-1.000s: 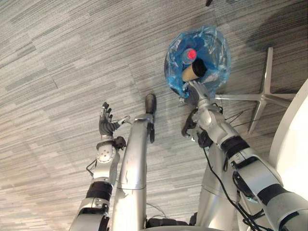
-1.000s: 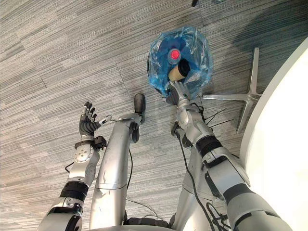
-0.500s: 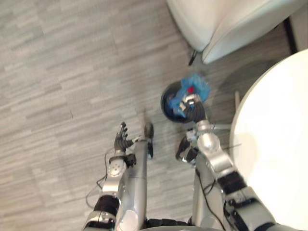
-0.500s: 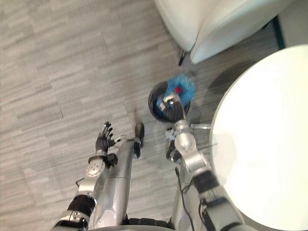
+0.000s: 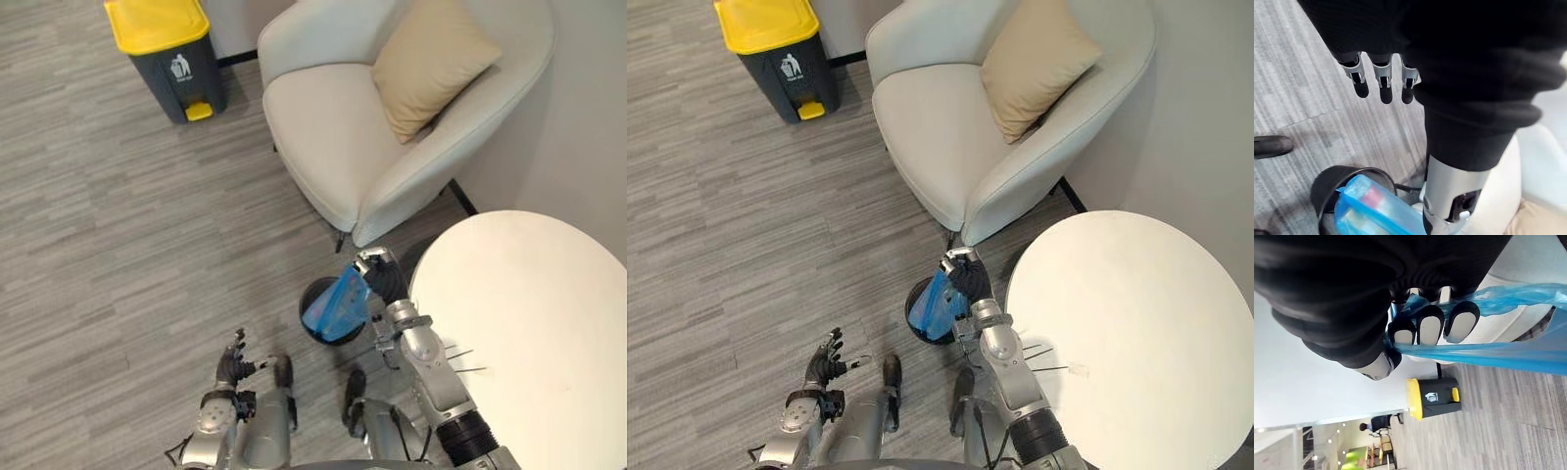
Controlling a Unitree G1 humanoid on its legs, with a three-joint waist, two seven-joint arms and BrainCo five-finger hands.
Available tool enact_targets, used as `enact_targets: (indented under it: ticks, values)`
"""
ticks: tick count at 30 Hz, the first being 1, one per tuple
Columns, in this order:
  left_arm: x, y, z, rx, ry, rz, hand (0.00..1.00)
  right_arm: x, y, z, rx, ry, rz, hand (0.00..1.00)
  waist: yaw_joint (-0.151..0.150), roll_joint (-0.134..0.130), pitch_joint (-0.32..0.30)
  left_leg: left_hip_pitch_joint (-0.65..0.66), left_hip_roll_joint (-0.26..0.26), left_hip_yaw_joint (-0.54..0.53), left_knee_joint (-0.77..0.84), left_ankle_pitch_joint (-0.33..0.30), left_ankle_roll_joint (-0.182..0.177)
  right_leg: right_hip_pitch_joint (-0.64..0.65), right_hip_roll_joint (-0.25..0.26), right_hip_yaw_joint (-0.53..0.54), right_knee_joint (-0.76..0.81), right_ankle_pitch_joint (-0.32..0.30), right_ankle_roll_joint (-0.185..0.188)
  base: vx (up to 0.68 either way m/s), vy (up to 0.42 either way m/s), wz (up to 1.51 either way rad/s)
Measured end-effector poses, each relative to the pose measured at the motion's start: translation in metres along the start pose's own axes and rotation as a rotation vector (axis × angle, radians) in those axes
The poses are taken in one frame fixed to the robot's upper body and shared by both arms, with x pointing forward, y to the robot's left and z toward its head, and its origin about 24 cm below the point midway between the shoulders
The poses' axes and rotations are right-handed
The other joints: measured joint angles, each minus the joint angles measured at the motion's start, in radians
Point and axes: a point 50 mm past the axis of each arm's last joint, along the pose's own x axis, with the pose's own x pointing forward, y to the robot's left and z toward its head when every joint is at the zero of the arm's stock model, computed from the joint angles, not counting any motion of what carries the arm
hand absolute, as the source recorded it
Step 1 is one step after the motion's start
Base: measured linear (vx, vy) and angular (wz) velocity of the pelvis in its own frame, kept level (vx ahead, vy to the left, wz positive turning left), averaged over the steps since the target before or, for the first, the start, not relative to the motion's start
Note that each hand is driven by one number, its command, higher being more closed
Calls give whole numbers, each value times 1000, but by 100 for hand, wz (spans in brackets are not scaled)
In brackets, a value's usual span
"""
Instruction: Gather rubbish on tea table into small bin, then transfer packed bag to large trash can.
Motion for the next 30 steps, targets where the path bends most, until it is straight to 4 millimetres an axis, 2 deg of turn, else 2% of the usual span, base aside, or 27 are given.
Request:
enact_targets:
  ticks: [1,2,3,4,5,6,7,8,9,11,12,13,15,16,17,18,19,20,21,22,24,26,30]
  values:
    - [-1,2,4,-7,-22,11,0,2,1,3,-1,-13,5,100,11,-3,-2,-5,-5,-9,6,3,-5,23,1,16,-27,-21,3,-170,-145,62]
    - [-2,4,11,-18,-57,25,0,8,4,11,-3,-48,19,100,27,8,-10,-28,-7,-34,6,24,-19,57,15,15,-117,-54,-7,-223,-129,38]
    - [-6,0,17,-43,-89,22,0,15,5,22,-20,-94,40,100,44,30,-26,-61,1,-57,-27,65,-27,70,45,-3,-224,-68,-24,-249,-120,29]
    - [-8,-3,20,-58,-107,18,0,18,5,29,-25,-121,49,100,49,41,-33,-82,15,-64,-44,88,-33,71,57,-11,-273,-76,-38,-290,-129,30]
    - [-11,-11,25,-85,-132,4,0,27,3,42,-43,-183,59,100,46,76,-36,-117,31,-96,-80,141,-43,63,87,-22,-327,-84,-74,-323,-144,50]
    - [-13,-19,31,-112,-156,-13,0,32,-1,49,-57,-207,62,100,40,111,-34,-122,55,-131,-135,197,-59,47,117,-58,-325,-64,-88,-333,-153,56]
    - [-15,-23,35,-120,-173,-27,0,33,-4,51,-71,-213,59,100,42,121,-33,-114,67,-138,-163,211,-59,38,128,-71,-312,-58,-98,-408,-156,53]
    - [-19,-29,43,-129,-208,-51,0,34,-7,53,-87,-218,59,100,43,125,-32,-92,77,-127,-214,167,-55,38,133,-103,-298,-47,-116,-384,-97,77]
    - [-17,-36,54,-128,-252,-86,0,36,-9,56,-92,-229,54,100,34,103,-31,-113,66,-70,-182,53,-24,35,88,-139,-327,-30,-134,-377,-73,82]
    - [-15,-42,70,-123,-326,-121,0,43,-6,66,-99,-266,74,100,15,81,-26,-137,36,1,-20,43,-4,37,30,-163,-356,8,-138,-242,-16,72]
    - [-13,-44,80,-110,-372,-134,0,45,-3,73,-97,-293,93,100,9,85,-30,-116,36,33,73,30,-8,37,9,-167,-387,46,-126,-273,9,48]
    - [-11,-46,89,-106,-418,-143,0,43,-2,77,-95,-316,105,100,9,103,-40,-73,57,49,122,-12,0,47,9,-175,-428,78,-121,-256,38,27]
    - [-9,-51,97,-95,-456,-163,0,42,2,78,-96,-326,132,100,6,119,-51,6,78,62,96,-64,-25,57,15,-180,-466,100,-115,-150,103,26]
    - [-4,-62,114,-40,-525,-209,0,43,5,84,-79,-349,150,100,-16,128,-62,115,83,68,-100,-56,-67,62,16,-192,-517,129,-96,-120,133,39]
    - [-2,-66,119,-13,-546,-227,0,44,8,86,-73,-355,160,100,-20,123,-66,126,82,79,-148,-19,-74,63,15,-191,-540,143,-85,-117,129,37]
    - [0,-69,124,11,-567,-243,0,44,11,87,-67,-360,170,100,-21,121,-67,135,79,84,-177,9,-63,70,14,-194,-559,168,-81,-74,108,0]
    - [3,-78,129,64,-593,-280,0,45,19,90,-47,-370,204,100,-17,107,-78,156,69,92,-228,37,-57,90,14,-189,-616,212,-68,-64,107,-8]
    - [4,-82,129,87,-594,-296,0,46,24,91,-40,-375,221,100,-19,103,-82,166,66,96,-244,43,-58,100,14,-186,-635,227,-66,-50,168,-26]
    - [8,-88,125,140,-577,-323,0,46,40,96,-23,-394,290,100,-20,93,-93,192,57,116,-275,59,-48,122,13,-168,-680,260,-58,-27,136,-21]
    - [10,-89,124,150,-570,-326,0,46,43,97,-19,-398,304,100,-20,91,-98,192,55,117,-277,59,-49,124,12,-164,-688,264,-57,-24,152,-33]
    - [16,-97,115,229,-527,-353,0,41,64,112,28,-456,402,100,-31,73,-122,193,44,140,-287,71,-47,130,11,-140,-737,302,-48,-9,91,-25]
    - [23,-105,108,279,-488,-365,0,41,79,122,64,-484,468,100,-43,66,-126,204,39,147,-291,74,-43,147,11,-129,-764,323,-49,-18,58,-13]
    - [28,-115,109,305,-478,-379,0,39,97,124,64,-474,552,100,-40,65,-128,218,40,166,-294,74,-42,155,16,-102,-775,334,-48,-43,22,-17]
